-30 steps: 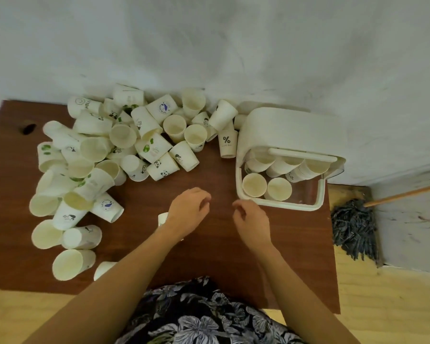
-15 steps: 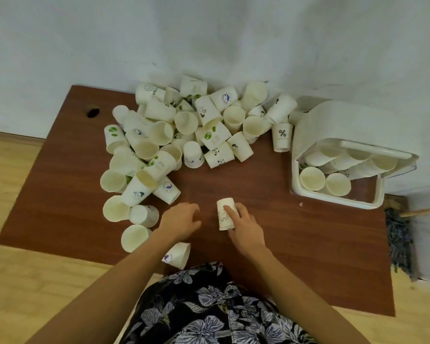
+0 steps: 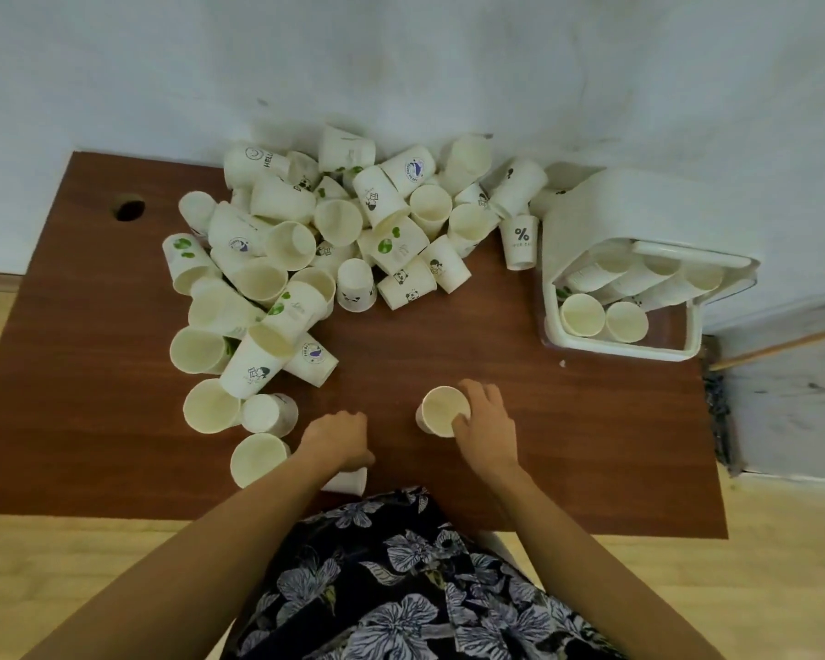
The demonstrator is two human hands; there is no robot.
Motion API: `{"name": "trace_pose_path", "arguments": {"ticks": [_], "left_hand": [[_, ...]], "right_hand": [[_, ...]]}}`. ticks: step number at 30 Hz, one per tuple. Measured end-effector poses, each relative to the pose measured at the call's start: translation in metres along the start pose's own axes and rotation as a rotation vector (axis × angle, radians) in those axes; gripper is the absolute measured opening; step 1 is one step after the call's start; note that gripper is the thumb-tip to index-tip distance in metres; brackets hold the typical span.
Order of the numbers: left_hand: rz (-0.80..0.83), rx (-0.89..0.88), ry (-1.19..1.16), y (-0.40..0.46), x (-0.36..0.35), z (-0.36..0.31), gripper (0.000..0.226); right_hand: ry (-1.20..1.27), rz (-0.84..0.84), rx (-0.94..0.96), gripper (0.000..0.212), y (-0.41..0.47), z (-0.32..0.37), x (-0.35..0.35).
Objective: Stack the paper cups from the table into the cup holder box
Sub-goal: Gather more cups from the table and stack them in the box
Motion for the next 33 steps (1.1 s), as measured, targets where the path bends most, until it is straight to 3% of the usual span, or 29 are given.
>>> {"name": "trace_pose_path", "arguments": {"ticks": [4,7,13,17,23,28,33], "left_hand": [[-0.096,-0.065,-0.024,0.008,0.020,-0.006,0.016],[-0.105,-0.075,-0.036,0.012,0.030,-0.005,0.022],[0.135,-0.158,-0.016,0.014,0.014,0.002,0.045],[0.232,-0.336,0.030,0.018,0.008,0.000,0.032],[0.321,-0.395,-0.057,0.020,0.007,-0.002,0.006],[0.324,-0.412,-0.079,0.020,0.016,-0.006,0.012],[0.430,-0.384,0.104,0.018,0.011,-0.005,0.026]], "right_hand": [[0.024,0.010,-0.005,0.048,-0.004,-0.009,-0.002],[0.048,0.010,0.000,0.048,-0.007,-0.010,-0.004],[0.028,-0.054,0.017,0.047,-0.006,-0.007,-0.004],[-0.047,-0.140,0.094,0.039,-0.006,-0.001,-0.003],[-0.155,-0.202,0.251,0.041,-0.010,0.005,-0.004],[-0.217,-0.184,0.305,0.036,-0.014,0.000,-0.006],[-0.228,-0.132,0.334,0.043,-0.013,-0.009,-0.005]]}}
Point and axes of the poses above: each hand's wrist, its own y-axis towards the middle knuckle, its own x-axis out of the back of the hand, z = x × y, the point moved 4 cm from there along y, towards the middle knuckle, and after that the axes turned 13 degrees about -y, right-handed, at the moved point
